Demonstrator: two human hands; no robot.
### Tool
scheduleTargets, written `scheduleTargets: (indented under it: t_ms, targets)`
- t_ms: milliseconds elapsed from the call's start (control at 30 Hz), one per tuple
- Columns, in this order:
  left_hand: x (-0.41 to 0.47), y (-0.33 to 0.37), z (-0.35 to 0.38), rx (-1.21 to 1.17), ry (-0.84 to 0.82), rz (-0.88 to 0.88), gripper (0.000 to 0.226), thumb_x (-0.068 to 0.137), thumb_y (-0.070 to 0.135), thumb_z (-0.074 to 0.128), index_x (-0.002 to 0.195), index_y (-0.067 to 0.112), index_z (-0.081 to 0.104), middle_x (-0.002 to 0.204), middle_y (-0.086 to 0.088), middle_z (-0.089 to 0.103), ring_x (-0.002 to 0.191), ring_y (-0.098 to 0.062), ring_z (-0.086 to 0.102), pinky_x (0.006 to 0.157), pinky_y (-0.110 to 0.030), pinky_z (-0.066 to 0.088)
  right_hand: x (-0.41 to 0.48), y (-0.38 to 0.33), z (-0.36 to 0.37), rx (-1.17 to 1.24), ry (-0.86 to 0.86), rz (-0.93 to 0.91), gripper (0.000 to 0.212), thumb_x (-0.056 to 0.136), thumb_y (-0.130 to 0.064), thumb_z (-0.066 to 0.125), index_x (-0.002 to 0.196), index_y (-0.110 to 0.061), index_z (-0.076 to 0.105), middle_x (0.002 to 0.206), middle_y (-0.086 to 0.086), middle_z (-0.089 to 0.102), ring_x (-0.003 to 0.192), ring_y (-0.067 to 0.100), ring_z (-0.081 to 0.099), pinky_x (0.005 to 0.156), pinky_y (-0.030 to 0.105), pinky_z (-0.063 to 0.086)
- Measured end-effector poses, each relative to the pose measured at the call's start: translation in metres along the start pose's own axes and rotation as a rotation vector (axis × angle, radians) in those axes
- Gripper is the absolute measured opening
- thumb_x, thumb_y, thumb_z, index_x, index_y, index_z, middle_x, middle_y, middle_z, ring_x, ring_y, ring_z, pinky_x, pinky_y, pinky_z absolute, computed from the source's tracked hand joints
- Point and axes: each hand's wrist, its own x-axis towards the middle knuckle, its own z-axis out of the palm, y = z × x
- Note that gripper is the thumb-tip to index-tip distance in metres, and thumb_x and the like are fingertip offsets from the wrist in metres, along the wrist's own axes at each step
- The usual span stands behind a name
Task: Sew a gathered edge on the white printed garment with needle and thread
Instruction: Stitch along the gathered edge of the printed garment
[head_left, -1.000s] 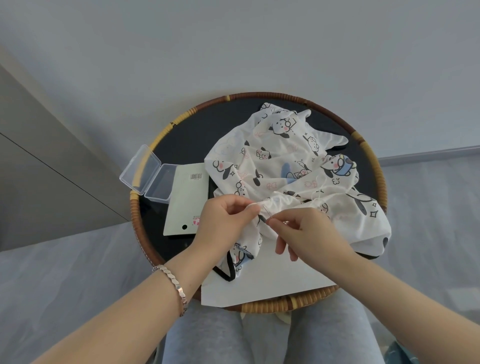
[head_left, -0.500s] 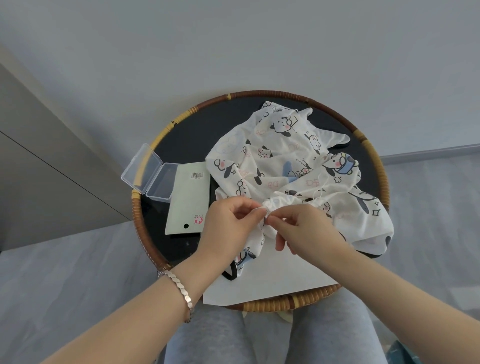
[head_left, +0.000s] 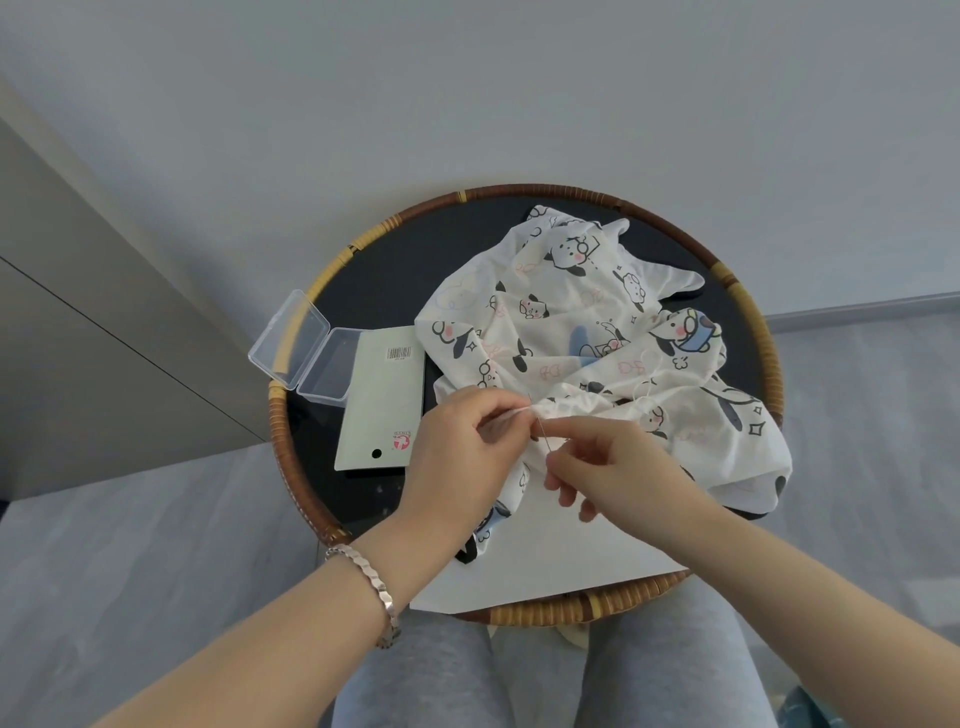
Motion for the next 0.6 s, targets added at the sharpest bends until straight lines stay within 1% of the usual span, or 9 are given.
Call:
scheduleTargets:
  t_ms: [67, 133, 167, 233, 300, 367, 433, 533, 600]
  targets:
    - [0.0, 0.001, 0.001, 0.085, -0.034, 0.101, 0.008, 0.084, 0.014, 0.064, 0.087, 0.014, 0.071, 0.082, 0.009, 0.065, 0.083, -0.002, 0.057, 0.073, -0.015, 0.046, 0.0, -0.001, 0.0, 0.099, 0.074, 0.006, 0.021, 0.088, -0.001, 0.052, 0.094, -0.018, 0.064, 0.061, -0.001, 0.064, 0.048, 0.004, 0.056, 0.051, 0.016, 0.05]
    - [0.0, 0.003, 0.003, 0.11, -0.083, 0.15, 0.012, 0.084, 0.018, 0.061, 0.089, 0.013, 0.07, 0.084, 0.007, 0.064, 0.084, -0.002, 0.056, 0.075, -0.016, 0.045, 0.003, -0.003, -0.001, 0.185, 0.146, 0.014, 0.015, 0.086, 0.002, 0.055, 0.082, -0.01, 0.064, 0.059, 0.002, 0.065, 0.048, 0.007, 0.058, 0.054, 0.016, 0.052]
    - [0.001, 0.002, 0.003, 0.101, -0.107, 0.156, 0.012, 0.084, 0.018, 0.06, 0.09, 0.013, 0.07, 0.084, 0.009, 0.063, 0.085, -0.002, 0.056, 0.076, -0.016, 0.044, 0.004, -0.005, -0.001, 0.224, 0.17, 0.014, 0.012, 0.085, 0.001, 0.057, 0.08, -0.008, 0.062, 0.059, 0.003, 0.066, 0.049, 0.01, 0.059, 0.055, 0.017, 0.053]
    - [0.003, 0.0, 0.001, 0.101, -0.154, 0.16, 0.01, 0.086, 0.015, 0.06, 0.089, 0.014, 0.069, 0.083, 0.016, 0.06, 0.086, 0.0, 0.054, 0.077, -0.015, 0.044, 0.006, -0.007, -0.003, 0.299, 0.186, 0.01, 0.01, 0.085, 0.0, 0.061, 0.087, -0.009, 0.056, 0.061, 0.005, 0.067, 0.049, 0.011, 0.062, 0.054, 0.018, 0.054]
    - [0.004, -0.005, -0.002, 0.114, -0.204, 0.147, 0.011, 0.088, 0.013, 0.059, 0.09, 0.016, 0.069, 0.081, 0.017, 0.057, 0.085, -0.001, 0.054, 0.077, -0.019, 0.045, 0.007, -0.009, -0.005, 0.317, 0.135, 0.008, 0.015, 0.086, -0.004, 0.062, 0.096, -0.01, 0.052, 0.063, 0.005, 0.068, 0.049, 0.011, 0.063, 0.052, 0.019, 0.054]
    - [0.002, -0.008, -0.003, 0.11, -0.233, 0.134, 0.012, 0.089, 0.016, 0.058, 0.093, 0.018, 0.069, 0.081, 0.013, 0.057, 0.084, -0.003, 0.054, 0.077, -0.023, 0.045, 0.01, -0.011, -0.008, 0.242, 0.06, 0.032, 0.013, 0.088, -0.012, 0.06, 0.1, -0.012, 0.056, 0.063, 0.004, 0.068, 0.053, 0.011, 0.063, 0.057, 0.021, 0.056]
    - [0.001, -0.01, -0.001, 0.098, -0.23, 0.141, 0.014, 0.087, 0.02, 0.057, 0.092, 0.019, 0.07, 0.081, 0.008, 0.059, 0.084, -0.004, 0.055, 0.079, -0.022, 0.044, 0.013, -0.011, -0.011, 0.177, 0.003, 0.08, 0.007, 0.091, -0.017, 0.057, 0.097, -0.013, 0.06, 0.066, 0.003, 0.068, 0.057, 0.011, 0.062, 0.061, 0.021, 0.055]
    - [0.001, -0.009, 0.003, 0.082, -0.195, 0.155, 0.011, 0.087, 0.017, 0.061, 0.09, 0.017, 0.071, 0.082, 0.005, 0.062, 0.083, -0.004, 0.055, 0.076, -0.018, 0.045, 0.017, -0.01, -0.014, 0.148, -0.053, 0.18, 0.02, 0.094, -0.024, 0.052, 0.084, -0.012, 0.065, 0.071, 0.002, 0.065, 0.061, 0.011, 0.06, 0.063, 0.021, 0.055]
    - [0.001, -0.009, 0.004, 0.082, -0.15, 0.17, 0.01, 0.085, 0.015, 0.064, 0.091, 0.015, 0.072, 0.083, 0.005, 0.063, 0.084, -0.003, 0.056, 0.075, -0.014, 0.045, 0.02, -0.009, -0.015, 0.159, -0.016, 0.222, 0.022, 0.094, -0.026, 0.051, 0.083, -0.013, 0.065, 0.072, 0.002, 0.061, 0.061, 0.012, 0.057, 0.064, 0.023, 0.054]
